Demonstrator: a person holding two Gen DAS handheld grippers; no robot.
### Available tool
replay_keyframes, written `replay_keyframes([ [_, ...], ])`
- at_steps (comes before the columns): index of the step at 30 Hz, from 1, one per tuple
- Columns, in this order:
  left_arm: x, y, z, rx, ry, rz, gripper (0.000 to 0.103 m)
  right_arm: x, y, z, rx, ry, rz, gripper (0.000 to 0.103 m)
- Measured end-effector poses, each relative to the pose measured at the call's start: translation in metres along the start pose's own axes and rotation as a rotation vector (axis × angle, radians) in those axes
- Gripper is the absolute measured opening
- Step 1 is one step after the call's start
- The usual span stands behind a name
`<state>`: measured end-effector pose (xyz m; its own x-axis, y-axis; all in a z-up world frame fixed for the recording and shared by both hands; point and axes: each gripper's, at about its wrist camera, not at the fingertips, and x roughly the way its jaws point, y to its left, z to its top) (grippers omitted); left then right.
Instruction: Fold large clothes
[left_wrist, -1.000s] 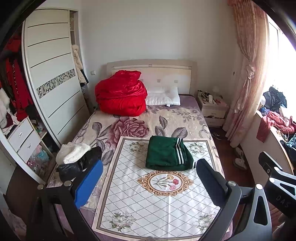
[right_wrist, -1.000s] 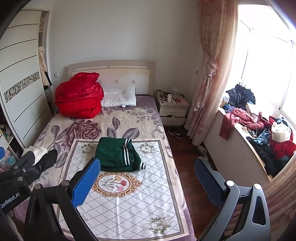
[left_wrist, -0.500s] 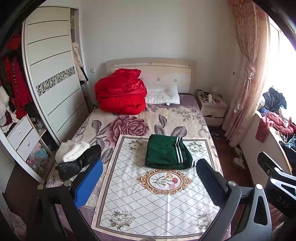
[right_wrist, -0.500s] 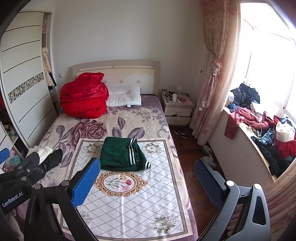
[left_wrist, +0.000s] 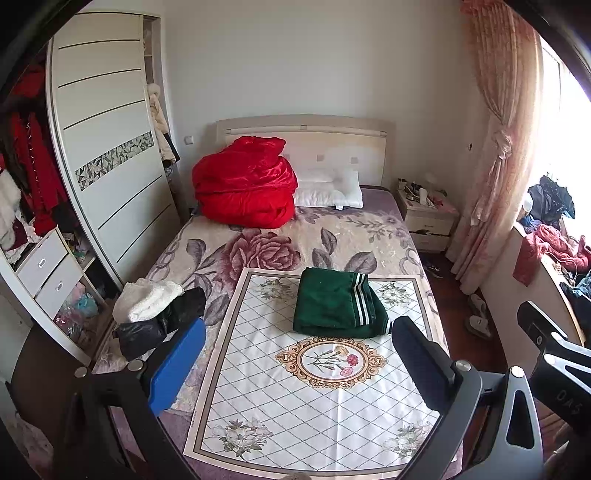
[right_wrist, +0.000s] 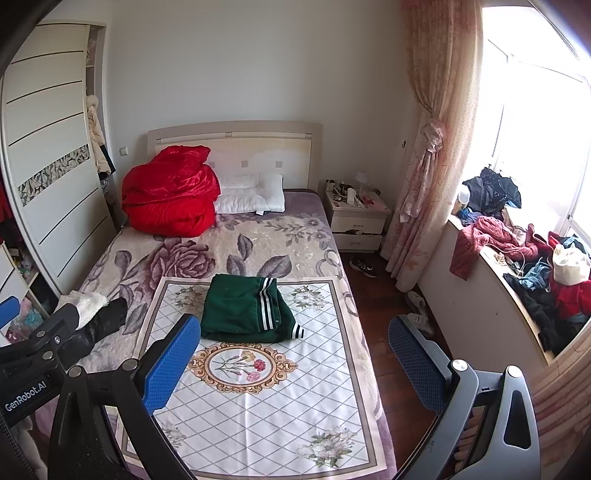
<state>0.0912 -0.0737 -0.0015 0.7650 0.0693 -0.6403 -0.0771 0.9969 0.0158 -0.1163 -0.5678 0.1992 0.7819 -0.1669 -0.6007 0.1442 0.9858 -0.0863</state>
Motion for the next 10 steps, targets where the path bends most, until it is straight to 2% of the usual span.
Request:
replay_keyframes([
  [10,0.0005,0.0011,0.0006,-0.002,-0.004,0.018,0.103,-0.0006,0.002,-0.0001,0.002,-0.001,-0.001,0.103],
])
